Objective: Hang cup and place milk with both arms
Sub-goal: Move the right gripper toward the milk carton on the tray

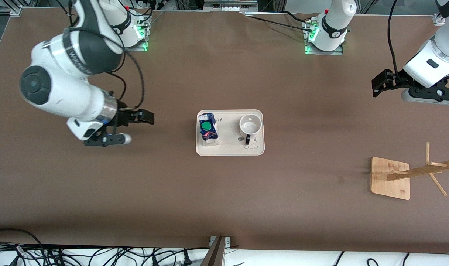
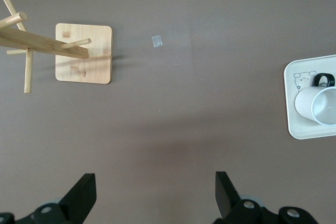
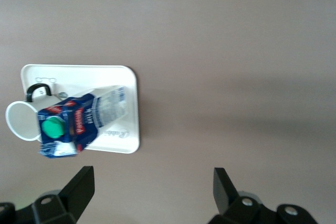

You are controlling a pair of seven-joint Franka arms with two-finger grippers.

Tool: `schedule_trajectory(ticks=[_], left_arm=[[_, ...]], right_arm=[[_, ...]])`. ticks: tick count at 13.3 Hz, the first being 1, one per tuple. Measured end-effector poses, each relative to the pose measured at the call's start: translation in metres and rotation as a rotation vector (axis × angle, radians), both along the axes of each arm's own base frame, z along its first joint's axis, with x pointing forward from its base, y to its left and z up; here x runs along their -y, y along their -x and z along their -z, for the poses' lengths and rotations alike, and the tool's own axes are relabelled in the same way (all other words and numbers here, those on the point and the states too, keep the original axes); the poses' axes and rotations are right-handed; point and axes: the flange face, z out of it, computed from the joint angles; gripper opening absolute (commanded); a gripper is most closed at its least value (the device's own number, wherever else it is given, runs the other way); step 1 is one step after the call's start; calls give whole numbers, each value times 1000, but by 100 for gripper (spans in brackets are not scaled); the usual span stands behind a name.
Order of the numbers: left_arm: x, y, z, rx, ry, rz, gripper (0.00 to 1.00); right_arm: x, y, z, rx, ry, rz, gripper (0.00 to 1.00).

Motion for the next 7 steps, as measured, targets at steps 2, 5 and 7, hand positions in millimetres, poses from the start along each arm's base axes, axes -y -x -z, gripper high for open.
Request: schedule_trajectory(ticks=[2,5,7], left_arm=[[0,0,0,0,0,0,100],[0,0,0,0,0,0,100],[0,0,0,-2,0,-1,100]], right_arm=[[-23,8,5,-5,4,-22,100],[-35,12,7,1,1,-38,100],[-44,12,12,14,-2,-47,100]])
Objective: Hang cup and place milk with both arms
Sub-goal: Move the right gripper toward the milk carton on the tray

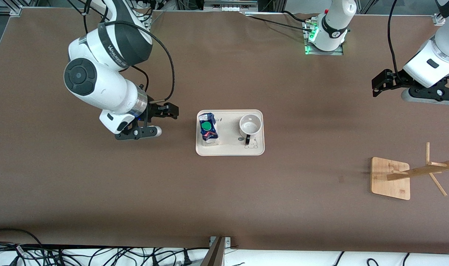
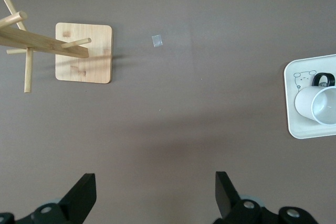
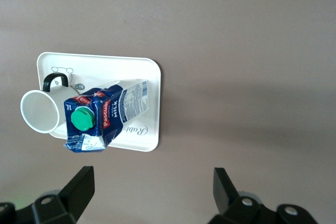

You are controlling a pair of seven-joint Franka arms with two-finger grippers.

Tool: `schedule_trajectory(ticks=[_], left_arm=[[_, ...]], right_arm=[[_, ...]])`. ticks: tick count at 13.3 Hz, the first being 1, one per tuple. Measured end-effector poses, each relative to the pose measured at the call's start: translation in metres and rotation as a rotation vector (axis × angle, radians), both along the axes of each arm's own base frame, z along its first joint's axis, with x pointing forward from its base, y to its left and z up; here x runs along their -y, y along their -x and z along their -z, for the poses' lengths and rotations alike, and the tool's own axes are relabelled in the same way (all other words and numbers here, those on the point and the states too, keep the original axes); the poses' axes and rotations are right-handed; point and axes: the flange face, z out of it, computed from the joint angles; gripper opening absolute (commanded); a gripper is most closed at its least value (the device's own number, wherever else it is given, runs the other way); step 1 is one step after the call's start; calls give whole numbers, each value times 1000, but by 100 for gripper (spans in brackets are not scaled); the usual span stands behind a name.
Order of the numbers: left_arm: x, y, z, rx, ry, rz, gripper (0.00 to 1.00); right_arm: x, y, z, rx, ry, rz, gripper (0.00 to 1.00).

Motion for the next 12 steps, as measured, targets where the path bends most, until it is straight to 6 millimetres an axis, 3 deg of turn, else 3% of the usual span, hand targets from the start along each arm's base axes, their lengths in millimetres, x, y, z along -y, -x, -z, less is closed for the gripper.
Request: schedule_trajectory(ticks=[8,12], left_arm=[[-3,0,0,-3,0,-5,100],[-3,0,0,-3,0,-6,100]], right_arm=[[-49,0,35,16,-42,107,100],[-118,38,41,34,-55,33,100]])
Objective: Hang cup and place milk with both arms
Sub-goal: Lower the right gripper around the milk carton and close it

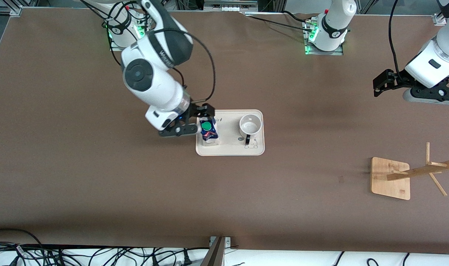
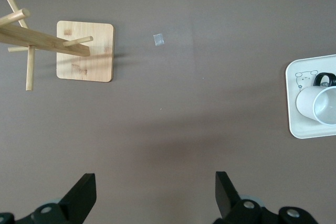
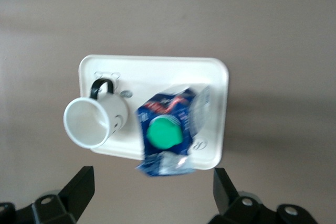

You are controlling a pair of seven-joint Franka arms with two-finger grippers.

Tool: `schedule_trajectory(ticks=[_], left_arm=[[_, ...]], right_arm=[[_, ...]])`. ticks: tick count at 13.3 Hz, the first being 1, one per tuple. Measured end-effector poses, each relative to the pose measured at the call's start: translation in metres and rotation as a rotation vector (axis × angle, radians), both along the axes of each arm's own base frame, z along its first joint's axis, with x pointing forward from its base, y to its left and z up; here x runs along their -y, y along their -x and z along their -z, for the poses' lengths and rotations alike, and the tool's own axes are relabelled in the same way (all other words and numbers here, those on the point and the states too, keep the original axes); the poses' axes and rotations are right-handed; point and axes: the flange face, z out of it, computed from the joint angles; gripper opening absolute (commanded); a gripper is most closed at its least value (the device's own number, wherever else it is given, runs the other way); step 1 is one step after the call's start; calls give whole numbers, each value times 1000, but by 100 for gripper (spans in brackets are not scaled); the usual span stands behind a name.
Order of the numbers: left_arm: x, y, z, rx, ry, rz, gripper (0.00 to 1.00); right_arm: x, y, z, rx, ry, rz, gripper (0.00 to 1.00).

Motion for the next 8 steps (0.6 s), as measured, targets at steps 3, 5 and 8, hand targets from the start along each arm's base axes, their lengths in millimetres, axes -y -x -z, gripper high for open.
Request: schedule_trajectory(ticks=[3,5,8], left_arm=[[0,0,0,0,0,0,100],[0,0,0,0,0,0,100],[0,0,0,0,0,0,100]], right_arm=[[-9,5,13,-15,13,5,100],[-6,-2,27,-14,20,18,100],[-6,-4,32,-10,20,21,100]])
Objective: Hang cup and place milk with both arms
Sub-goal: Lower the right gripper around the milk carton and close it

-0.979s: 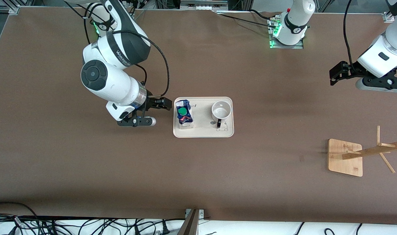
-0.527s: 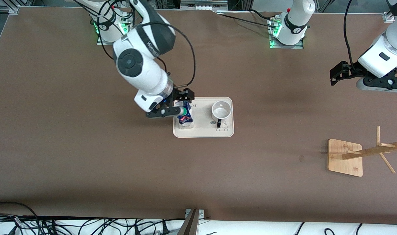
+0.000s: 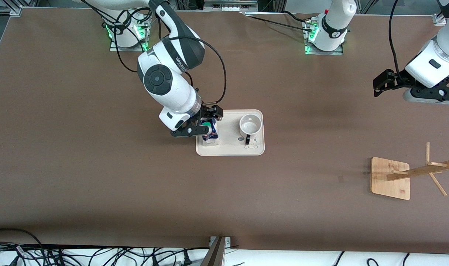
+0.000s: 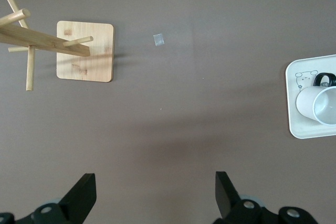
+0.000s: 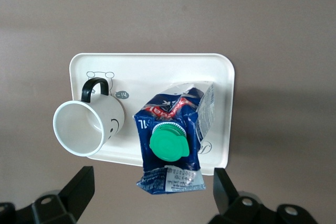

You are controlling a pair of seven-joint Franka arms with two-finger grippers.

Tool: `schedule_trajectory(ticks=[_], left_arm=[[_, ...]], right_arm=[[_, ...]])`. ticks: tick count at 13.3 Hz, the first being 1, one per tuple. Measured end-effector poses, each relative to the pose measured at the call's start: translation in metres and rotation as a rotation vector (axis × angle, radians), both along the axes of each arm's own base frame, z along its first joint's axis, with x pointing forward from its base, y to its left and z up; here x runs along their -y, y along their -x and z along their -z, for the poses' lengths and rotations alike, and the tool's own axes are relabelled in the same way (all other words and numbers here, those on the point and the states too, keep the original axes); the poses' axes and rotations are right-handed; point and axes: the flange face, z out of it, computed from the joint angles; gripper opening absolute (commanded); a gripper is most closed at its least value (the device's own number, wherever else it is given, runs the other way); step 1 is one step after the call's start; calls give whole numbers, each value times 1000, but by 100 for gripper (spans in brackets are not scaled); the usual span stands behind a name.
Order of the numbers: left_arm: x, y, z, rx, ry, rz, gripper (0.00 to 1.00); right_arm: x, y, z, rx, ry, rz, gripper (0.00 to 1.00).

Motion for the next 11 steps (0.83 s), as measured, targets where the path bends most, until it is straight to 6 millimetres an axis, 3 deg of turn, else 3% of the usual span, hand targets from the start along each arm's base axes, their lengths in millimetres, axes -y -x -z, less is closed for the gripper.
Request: schedule_trajectory(ticks=[4,11], left_arm=[[0,0,0,0,0,0,100],[0,0,0,0,0,-1,100]], right_arm=[[0,0,2,0,4,-2,100],[-1,-5,31,-4,28,-3,100]])
